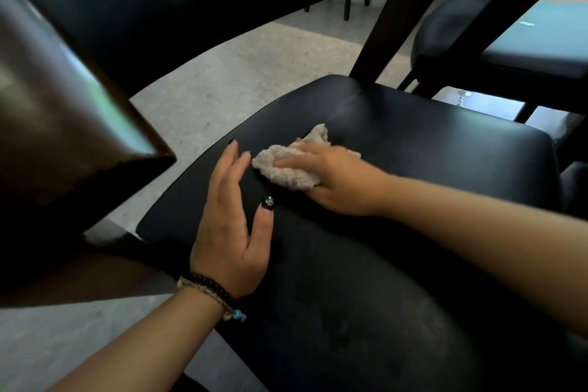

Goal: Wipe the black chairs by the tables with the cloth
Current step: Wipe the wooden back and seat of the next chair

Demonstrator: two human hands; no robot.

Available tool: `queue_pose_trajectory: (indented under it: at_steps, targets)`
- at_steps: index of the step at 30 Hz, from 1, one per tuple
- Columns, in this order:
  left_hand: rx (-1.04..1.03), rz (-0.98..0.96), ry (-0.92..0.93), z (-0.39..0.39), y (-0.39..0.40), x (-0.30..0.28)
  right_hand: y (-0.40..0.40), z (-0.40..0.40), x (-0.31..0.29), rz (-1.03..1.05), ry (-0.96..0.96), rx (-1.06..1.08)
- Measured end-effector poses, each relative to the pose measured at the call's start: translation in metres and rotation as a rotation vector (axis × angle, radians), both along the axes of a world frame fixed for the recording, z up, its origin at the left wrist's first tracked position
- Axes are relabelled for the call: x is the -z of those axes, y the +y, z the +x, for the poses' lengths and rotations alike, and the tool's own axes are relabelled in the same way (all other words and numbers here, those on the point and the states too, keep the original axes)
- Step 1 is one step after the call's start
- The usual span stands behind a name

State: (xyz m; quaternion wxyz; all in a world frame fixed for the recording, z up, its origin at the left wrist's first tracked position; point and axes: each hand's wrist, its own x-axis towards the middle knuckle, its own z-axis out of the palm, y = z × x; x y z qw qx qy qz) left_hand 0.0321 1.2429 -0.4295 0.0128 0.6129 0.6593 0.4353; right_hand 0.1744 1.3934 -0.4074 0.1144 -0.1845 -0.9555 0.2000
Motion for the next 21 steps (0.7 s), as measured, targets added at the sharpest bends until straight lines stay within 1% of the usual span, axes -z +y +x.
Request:
queue_pose_trajectory:
  at_steps: [2,3,6,7,8,9,10,11,15,16,17,18,19,20,21]
  targets:
    - [-0.002,0.003,-0.002,0.001,0.001,0.000,0.031,-0.010,-0.009,0.025,-0.031,0.018]
    - [-0.003,0.004,-0.002,0.001,0.001,0.001,0.056,-0.018,-0.013,0.035,-0.042,0.094]
    - [0.003,0.008,0.002,0.001,0.002,0.001,0.131,-0.022,-0.021,0.056,-0.046,0.564]
    - [0.009,0.003,0.007,0.001,0.002,0.001,0.147,-0.020,-0.018,0.064,-0.070,0.693]
    - [0.015,-0.003,0.010,0.001,0.002,0.001,0.155,-0.022,-0.014,0.061,-0.091,0.758]
    - [0.017,-0.007,0.011,0.001,0.002,0.001,0.156,-0.029,-0.012,0.054,-0.096,0.761]
    - [0.018,-0.011,0.011,0.001,0.002,0.001,0.149,-0.040,-0.011,0.041,-0.088,0.712]
    - [0.019,-0.011,0.011,0.001,0.002,0.002,0.136,-0.052,-0.009,0.030,-0.078,0.617]
    - [0.018,0.013,0.017,0.000,0.003,0.001,0.053,-0.076,0.001,0.056,0.004,0.069]
    - [0.018,0.015,0.017,0.000,0.003,0.001,0.048,-0.074,-0.001,0.067,0.005,-0.004]
    - [0.017,0.014,0.013,0.000,0.003,0.001,0.053,-0.073,-0.006,0.079,-0.018,-0.029]
    - [0.018,0.012,0.009,0.001,0.002,0.001,0.066,-0.073,-0.010,0.098,-0.065,0.002]
    - [0.019,0.010,0.006,0.000,0.002,0.001,0.085,-0.074,-0.012,0.107,-0.117,0.086]
    - [0.021,0.008,0.004,0.000,0.002,0.001,0.107,-0.073,-0.015,0.098,-0.144,0.228]
    - [0.026,0.004,0.004,0.000,0.002,0.001,0.126,-0.072,-0.016,0.075,-0.129,0.392]
